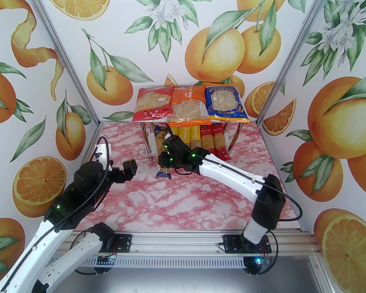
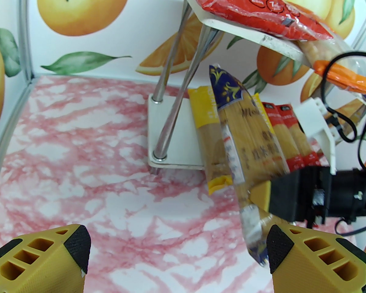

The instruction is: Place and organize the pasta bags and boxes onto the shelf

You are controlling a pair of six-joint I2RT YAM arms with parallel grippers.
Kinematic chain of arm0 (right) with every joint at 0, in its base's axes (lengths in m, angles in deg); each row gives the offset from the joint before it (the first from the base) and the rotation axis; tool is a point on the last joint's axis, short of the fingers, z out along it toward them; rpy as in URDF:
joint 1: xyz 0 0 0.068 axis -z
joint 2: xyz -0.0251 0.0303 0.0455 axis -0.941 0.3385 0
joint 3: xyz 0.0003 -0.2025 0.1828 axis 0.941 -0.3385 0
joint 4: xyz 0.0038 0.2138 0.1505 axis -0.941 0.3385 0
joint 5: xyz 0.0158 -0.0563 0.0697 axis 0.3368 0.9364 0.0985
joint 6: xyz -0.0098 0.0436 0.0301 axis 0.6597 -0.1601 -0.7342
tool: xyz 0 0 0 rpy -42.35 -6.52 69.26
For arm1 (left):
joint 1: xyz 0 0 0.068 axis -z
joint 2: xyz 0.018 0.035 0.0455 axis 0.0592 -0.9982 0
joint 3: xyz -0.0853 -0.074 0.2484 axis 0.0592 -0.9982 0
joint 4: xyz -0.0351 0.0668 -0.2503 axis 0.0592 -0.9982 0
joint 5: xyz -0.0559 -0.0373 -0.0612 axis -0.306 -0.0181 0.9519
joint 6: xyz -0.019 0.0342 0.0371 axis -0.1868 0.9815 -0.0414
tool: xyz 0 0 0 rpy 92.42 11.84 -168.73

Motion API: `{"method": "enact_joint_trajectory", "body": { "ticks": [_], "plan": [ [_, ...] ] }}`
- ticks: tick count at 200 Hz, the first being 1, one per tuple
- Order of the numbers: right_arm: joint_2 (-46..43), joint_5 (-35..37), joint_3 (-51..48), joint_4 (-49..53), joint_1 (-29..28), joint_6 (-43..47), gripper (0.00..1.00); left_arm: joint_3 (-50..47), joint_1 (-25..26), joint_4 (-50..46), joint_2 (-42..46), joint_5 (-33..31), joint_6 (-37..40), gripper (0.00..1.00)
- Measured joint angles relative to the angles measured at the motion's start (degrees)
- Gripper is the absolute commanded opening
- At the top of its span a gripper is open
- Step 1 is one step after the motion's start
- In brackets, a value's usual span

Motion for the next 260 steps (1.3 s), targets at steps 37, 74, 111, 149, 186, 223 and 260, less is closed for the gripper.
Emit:
{"method": "enact_joint_trajectory", "body": {
  "ticks": [37, 74, 111, 149, 186, 223, 260],
  "plan": [
    [6.6, 1.46, 5.29, -1.68, -0.02, 0.63, 0.0, 0.55, -0.07, -1.92, 1.16, -1.14, 1.03, 1.0],
    [9.27, 5.53, 4.7, -4.61, -0.17, 0.9, 0.0, 0.98, -0.11, -2.62, 1.22, -1.66, 1.46, 1.0],
    [9.4, 9.88, 1.22, -9.77, -0.63, 2.4, 0.0, 0.98, -0.15, -3.04, 1.2, -2.03, 2.32, 1.0],
    [11.04, 12.26, 1.16, -12.04, -0.94, 3.32, 0.0, 0.98, -0.26, -3.63, 1.2, -2.08, 2.78, 1.0],
    [13.44, 15.08, 1.95, -13.2, -0.94, 3.93, 0.0, 1.01, -0.37, -3.89, 1.05, -2.08, 2.99, 1.0],
    [16.96, 16.59, 5.18, -13.18, -0.94, 4.13, 0.0, 1.03, -0.37, -3.91, 0.55, -2.08, 4.07, 1.0],
    [20.48, 17.79, 10.25, -12.96, -0.94, 4.79, 0.0, 1.03, -0.74, -3.91, 0.26, -2.08, 4.44, 1.0]
  ]
}}
